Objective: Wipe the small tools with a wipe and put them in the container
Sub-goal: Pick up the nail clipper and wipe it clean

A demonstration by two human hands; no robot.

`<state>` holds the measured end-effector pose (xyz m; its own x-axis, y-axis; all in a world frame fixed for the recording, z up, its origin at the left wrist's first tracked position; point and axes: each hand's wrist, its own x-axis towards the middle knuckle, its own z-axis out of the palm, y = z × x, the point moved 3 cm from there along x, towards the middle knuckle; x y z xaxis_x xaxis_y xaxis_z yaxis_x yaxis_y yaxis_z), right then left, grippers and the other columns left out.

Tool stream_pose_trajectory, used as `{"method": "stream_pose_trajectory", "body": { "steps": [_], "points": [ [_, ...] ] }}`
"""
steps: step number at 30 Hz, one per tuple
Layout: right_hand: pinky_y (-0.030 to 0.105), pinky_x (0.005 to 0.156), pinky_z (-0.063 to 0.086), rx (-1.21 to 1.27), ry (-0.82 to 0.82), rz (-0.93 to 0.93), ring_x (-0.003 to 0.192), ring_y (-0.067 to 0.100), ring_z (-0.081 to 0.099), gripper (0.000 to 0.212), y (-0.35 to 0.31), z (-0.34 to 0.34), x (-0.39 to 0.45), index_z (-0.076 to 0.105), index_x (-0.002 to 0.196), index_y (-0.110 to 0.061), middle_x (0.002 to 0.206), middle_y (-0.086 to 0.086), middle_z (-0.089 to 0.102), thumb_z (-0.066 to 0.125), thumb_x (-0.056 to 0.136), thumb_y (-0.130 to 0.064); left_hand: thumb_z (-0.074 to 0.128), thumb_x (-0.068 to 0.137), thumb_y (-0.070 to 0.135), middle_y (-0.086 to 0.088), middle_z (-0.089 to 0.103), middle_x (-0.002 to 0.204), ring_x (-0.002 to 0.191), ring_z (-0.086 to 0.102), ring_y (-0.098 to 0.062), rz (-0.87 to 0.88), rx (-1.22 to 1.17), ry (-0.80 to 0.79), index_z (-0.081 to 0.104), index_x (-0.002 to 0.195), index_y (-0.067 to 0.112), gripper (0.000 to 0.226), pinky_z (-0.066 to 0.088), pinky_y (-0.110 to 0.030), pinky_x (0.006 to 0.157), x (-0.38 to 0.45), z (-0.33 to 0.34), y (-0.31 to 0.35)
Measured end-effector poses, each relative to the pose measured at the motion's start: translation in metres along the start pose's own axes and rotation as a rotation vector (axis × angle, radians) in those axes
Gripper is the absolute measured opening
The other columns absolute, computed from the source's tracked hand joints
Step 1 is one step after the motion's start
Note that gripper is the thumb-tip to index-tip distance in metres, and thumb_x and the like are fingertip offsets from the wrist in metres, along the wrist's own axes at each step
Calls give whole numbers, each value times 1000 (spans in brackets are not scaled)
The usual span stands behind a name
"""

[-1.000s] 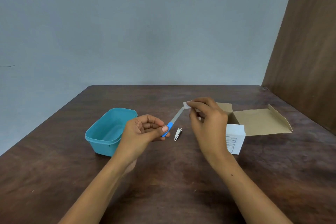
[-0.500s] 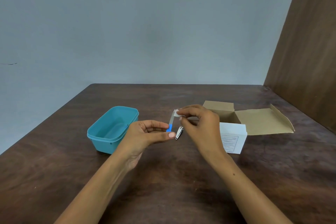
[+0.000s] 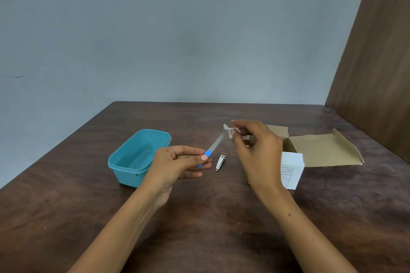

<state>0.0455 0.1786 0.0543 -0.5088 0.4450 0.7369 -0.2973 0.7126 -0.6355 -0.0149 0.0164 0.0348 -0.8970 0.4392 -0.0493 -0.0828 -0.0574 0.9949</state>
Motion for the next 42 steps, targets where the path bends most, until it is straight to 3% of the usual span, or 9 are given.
{"method": "stream_pose_trajectory", "body": {
  "steps": [4,6,9,15,19,26,32,37,42],
  "points": [
    [17,67,49,19,-3,-44,76,8,62,11,-5,2,0,68,84,-15,83,-3,66,66,82,-4,72,77,6,-10,76,86,81,74,-18,0,21,9,73,94,3,17,57,-20,56,0,-1,1],
    [13,65,48,173,8,65,77,7,64,11,-4,0,0,64,76,-15,80,-6,68,66,82,-6,72,77,7,-9,76,86,81,74,-19,0,18,6,73,94,4,17,57,-20,56,0,-1,1],
    [24,67,55,318,-23,179,78,8,68,10,-1,2,-1,64,74,-12,84,-7,71,68,80,-5,72,77,7,-9,76,86,80,74,-18,4,4,13,73,94,5,17,57,-19,56,1,0,1],
    [8,62,45,-42,-141,-244,68,6,59,13,-10,13,-8,72,79,-11,80,-1,66,71,74,1,70,77,1,-13,76,87,82,74,-20,56,-30,9,71,96,0,18,58,-20,59,1,0,-1],
    [27,63,56,-118,-339,-255,72,10,62,14,-6,24,-16,74,92,-12,87,-1,65,70,80,-7,71,76,-2,-12,76,84,81,74,-18,113,-5,20,71,95,1,20,57,-19,58,2,-2,0],
    [30,62,56,-106,-455,-279,72,9,61,15,-8,25,-17,75,93,-16,83,-3,66,69,79,-17,70,74,-8,-14,75,89,79,73,-18,92,-49,-17,70,101,2,29,58,-20,62,3,-2,-2],
    [33,62,56,-144,-376,-239,74,15,62,17,-3,27,-16,74,97,-14,88,1,67,69,81,-9,65,76,-11,-13,75,92,86,73,-19,69,-94,-58,70,101,6,30,59,-23,66,5,-3,-2],
    [22,53,46,-179,-444,-323,67,7,58,15,-14,27,-20,76,86,-23,79,-6,66,65,76,-19,67,75,-7,-16,74,99,94,71,-24,14,-100,-77,69,106,2,33,58,-25,78,9,-6,-5],
    [26,55,51,-192,-351,-275,66,14,60,15,-6,22,-13,76,90,-17,80,-2,66,68,79,-13,56,84,-6,-18,74,94,89,72,-22,-13,-110,-49,71,100,1,23,58,-25,80,9,-2,-5]
  ]
}}
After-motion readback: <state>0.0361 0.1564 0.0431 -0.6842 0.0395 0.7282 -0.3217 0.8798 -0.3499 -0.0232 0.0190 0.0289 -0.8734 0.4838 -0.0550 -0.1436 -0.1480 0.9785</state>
